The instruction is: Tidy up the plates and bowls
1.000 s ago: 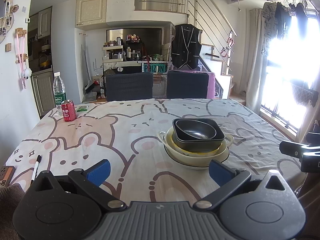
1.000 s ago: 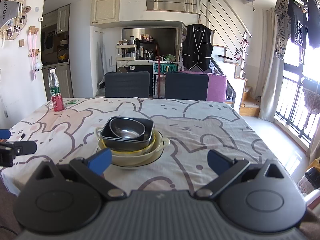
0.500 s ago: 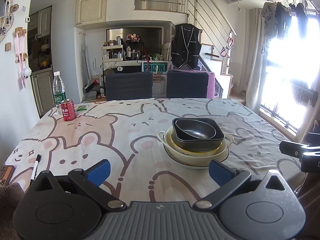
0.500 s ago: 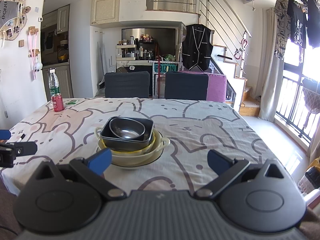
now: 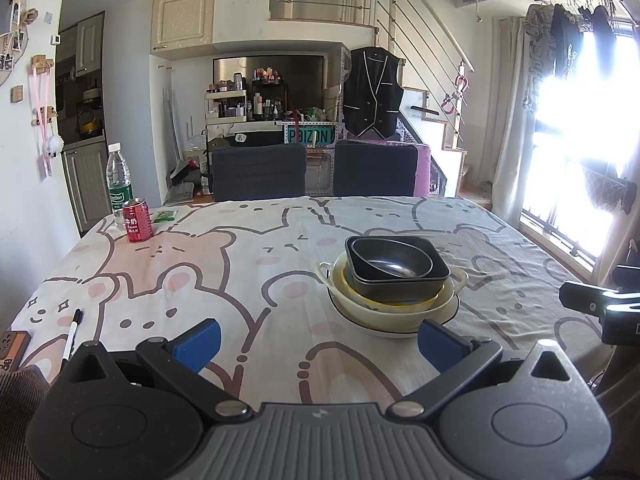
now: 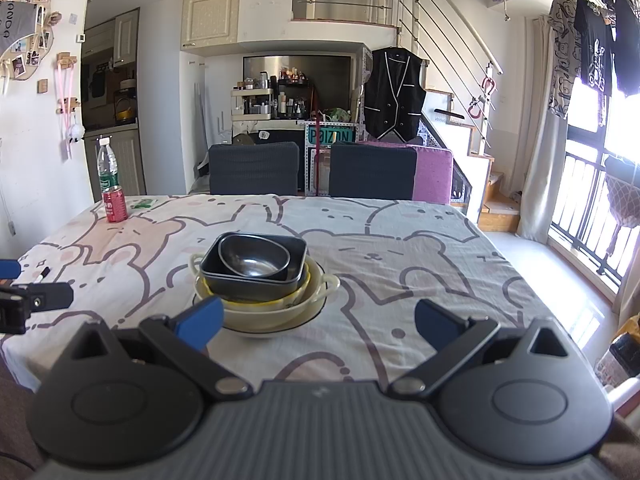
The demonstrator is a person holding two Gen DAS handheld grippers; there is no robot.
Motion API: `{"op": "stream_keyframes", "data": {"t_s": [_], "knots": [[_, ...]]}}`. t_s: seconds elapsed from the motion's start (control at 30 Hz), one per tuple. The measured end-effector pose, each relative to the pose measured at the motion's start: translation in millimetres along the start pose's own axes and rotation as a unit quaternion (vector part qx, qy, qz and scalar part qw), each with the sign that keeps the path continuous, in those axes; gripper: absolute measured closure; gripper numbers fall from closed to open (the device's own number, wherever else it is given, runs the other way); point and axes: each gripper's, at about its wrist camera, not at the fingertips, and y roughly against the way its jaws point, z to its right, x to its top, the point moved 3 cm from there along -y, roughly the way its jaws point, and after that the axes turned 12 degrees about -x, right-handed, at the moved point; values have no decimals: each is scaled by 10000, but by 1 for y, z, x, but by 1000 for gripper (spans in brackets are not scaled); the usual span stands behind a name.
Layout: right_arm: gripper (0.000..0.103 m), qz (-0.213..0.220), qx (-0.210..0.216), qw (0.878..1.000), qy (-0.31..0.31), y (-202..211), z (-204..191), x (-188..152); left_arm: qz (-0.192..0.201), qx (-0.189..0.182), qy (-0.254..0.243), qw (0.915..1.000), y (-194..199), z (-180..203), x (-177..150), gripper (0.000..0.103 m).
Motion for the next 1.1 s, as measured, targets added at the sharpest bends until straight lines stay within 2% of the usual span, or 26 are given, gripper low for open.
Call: {"op": "stream_keyframes", "data": {"t_s": [1.1], "knots": [[1,-6,1,10000,-8,0,1,0,6,24,20,10000,2,-5,0,0]]}}
